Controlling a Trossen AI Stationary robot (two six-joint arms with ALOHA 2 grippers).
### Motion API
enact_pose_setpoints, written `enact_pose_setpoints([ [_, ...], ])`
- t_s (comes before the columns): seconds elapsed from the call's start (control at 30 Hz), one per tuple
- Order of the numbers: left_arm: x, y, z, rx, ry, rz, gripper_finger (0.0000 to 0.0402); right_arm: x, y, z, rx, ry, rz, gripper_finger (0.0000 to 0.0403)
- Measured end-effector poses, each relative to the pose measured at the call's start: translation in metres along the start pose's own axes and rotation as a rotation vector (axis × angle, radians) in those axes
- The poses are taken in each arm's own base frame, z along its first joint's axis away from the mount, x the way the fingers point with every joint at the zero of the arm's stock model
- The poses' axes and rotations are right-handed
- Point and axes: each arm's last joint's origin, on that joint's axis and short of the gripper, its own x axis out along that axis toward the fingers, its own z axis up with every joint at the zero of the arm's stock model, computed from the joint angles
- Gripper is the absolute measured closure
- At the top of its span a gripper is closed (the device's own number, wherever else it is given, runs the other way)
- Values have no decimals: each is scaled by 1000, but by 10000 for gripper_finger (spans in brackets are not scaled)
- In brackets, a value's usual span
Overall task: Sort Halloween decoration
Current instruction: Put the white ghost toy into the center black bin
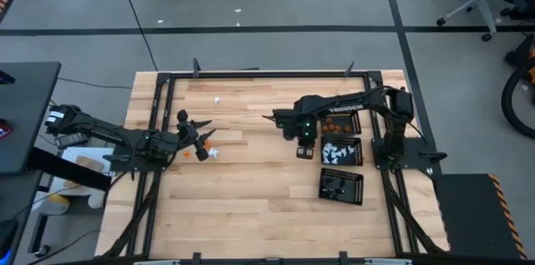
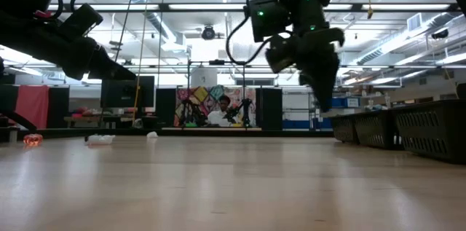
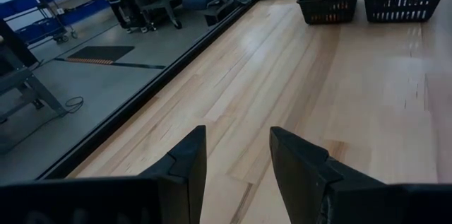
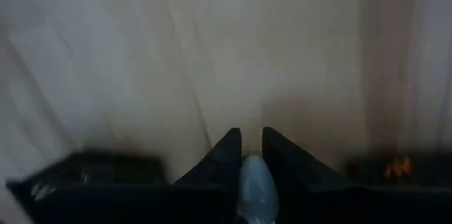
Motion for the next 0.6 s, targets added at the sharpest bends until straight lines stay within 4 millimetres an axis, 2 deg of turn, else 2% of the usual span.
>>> enact_pose_setpoints([
  [0.23,0,0,0,0,0,0,260,-3,3,-22,68,213,-30,344],
  [0.4,0,0,0,0,0,0,260,-5,3,-30,112,293,-54,344],
  [0.6,0,0,0,-3,1,-1,260,16,-2,-44,117,378,-64,336],
])
